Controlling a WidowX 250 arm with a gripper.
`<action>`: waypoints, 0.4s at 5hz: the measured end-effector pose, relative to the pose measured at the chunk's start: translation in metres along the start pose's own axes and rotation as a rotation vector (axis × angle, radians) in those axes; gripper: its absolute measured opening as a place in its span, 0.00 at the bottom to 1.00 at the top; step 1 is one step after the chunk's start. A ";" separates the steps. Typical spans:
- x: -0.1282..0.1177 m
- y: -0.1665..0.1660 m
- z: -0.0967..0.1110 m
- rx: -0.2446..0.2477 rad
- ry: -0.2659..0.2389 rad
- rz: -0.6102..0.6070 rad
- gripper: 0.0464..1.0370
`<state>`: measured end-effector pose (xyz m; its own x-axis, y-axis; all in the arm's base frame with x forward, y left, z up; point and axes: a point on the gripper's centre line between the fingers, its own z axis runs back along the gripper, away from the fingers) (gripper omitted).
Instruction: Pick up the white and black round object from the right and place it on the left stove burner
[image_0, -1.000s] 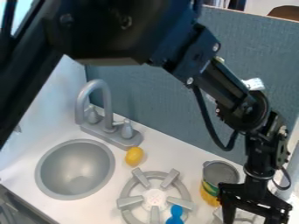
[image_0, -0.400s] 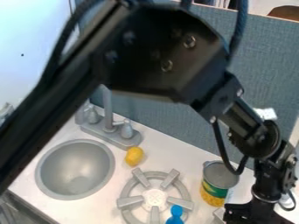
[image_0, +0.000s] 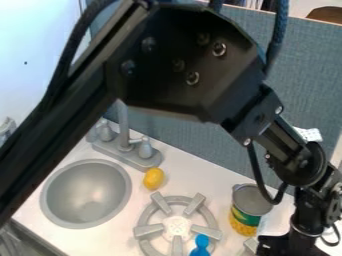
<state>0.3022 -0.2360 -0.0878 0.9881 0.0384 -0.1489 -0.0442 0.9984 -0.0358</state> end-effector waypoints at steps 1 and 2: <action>-0.019 0.015 0.019 0.009 -0.024 -0.015 0.67; -0.030 0.027 0.057 0.020 -0.089 -0.079 0.66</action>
<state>0.2801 -0.2074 -0.0281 0.9976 -0.0375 -0.0583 0.0361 0.9990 -0.0244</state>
